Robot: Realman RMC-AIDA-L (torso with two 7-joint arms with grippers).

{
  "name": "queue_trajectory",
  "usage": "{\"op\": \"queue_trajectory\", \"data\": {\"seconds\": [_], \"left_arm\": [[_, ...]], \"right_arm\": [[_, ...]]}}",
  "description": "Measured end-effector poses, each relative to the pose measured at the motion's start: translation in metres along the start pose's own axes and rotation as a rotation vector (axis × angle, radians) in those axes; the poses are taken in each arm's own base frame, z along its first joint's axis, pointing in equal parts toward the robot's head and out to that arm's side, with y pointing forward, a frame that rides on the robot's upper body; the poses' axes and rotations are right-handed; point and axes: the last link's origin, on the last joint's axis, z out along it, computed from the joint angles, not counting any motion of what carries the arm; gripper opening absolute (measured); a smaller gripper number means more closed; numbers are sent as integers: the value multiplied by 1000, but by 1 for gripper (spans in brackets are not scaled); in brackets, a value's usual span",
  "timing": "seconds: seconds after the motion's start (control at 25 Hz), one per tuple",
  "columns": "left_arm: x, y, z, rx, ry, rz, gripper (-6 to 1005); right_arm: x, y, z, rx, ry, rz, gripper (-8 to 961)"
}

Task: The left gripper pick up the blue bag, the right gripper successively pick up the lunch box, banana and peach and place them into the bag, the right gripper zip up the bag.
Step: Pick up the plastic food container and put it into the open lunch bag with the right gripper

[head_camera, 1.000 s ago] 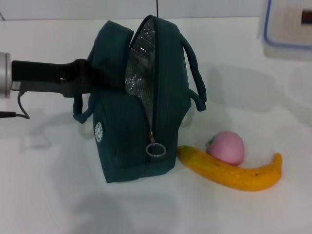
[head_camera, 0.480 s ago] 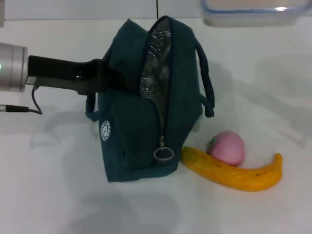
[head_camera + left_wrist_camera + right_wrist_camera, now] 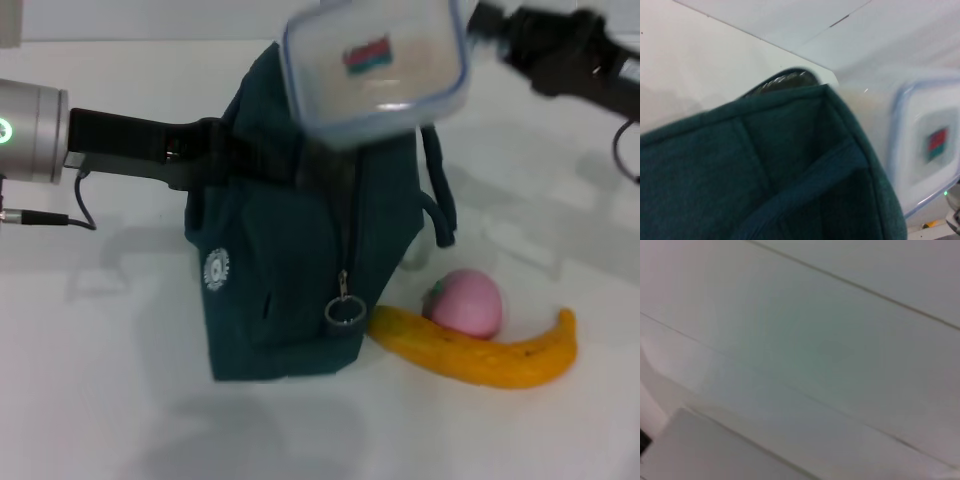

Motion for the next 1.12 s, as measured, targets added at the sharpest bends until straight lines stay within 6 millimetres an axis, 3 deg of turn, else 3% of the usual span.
{"op": "queue_trajectory", "data": {"seconds": [0.56,1.12], "left_arm": [[-2,0,0,-20,18,-4,33],[0,3,3,-28,10,26,33]], "right_arm": [[14,-12,-18,86,33,8,102],[16,-10,34,79,151,-22,105]]}}
